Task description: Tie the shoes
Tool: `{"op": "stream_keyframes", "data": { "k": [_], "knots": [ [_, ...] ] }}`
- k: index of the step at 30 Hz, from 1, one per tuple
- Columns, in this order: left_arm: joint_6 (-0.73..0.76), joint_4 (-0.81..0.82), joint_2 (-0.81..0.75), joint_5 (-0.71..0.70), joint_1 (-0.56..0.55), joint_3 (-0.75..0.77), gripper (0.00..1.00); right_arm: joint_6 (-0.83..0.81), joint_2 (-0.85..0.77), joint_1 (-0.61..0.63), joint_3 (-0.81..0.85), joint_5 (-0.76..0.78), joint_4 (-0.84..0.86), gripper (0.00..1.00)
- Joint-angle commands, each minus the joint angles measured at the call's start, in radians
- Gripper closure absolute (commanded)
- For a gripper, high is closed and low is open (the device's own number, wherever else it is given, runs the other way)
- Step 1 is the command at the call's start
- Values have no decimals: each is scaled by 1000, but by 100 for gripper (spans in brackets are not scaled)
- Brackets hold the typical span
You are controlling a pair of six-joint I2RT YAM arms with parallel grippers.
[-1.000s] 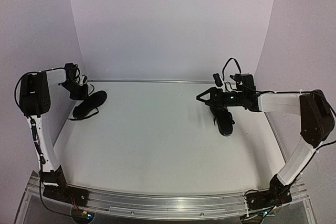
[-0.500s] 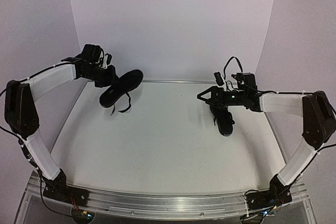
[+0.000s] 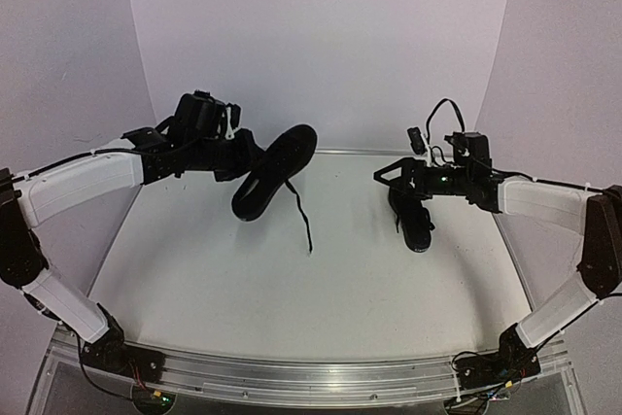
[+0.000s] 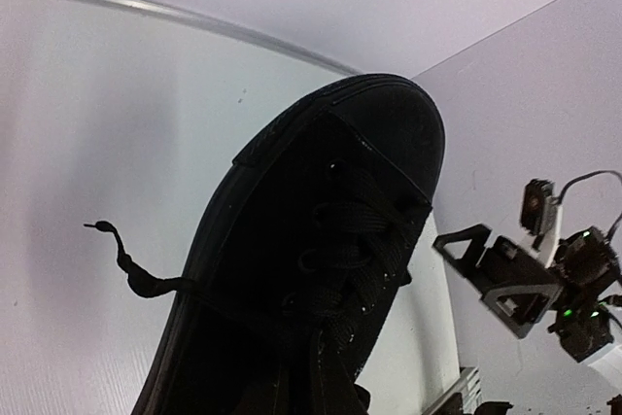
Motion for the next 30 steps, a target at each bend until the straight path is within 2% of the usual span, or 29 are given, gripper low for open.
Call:
{"op": "stream_keyframes", "data": {
  "k": [1,5,10,12,15,21,30],
  "knots": [
    [-62,79,-148,-160,-25,-83,100,-32,-44,5,-17,18,-12,2],
    [-65,48,-191,-173,-77,-181,100,-65,-55,5,-47,-7,-16,2],
    [-123,102,-230,-181,-121,-295,100,-117,-100,14,-110,4,-16,3],
    [-142,110,-235,-185,-123,-309,100,-131,-113,45,-144,53,-7,6],
    [-149,99,-232,-219,-123,-303,100,-161,-99,154,-174,143,26,7],
    [-160,99,-201,-220,-123,-292,100,-252,30,346,-123,296,75,12],
    [-147,56,-230,-256,-123,-264,100,-373,271,522,-32,443,234,13]
  ]
}}
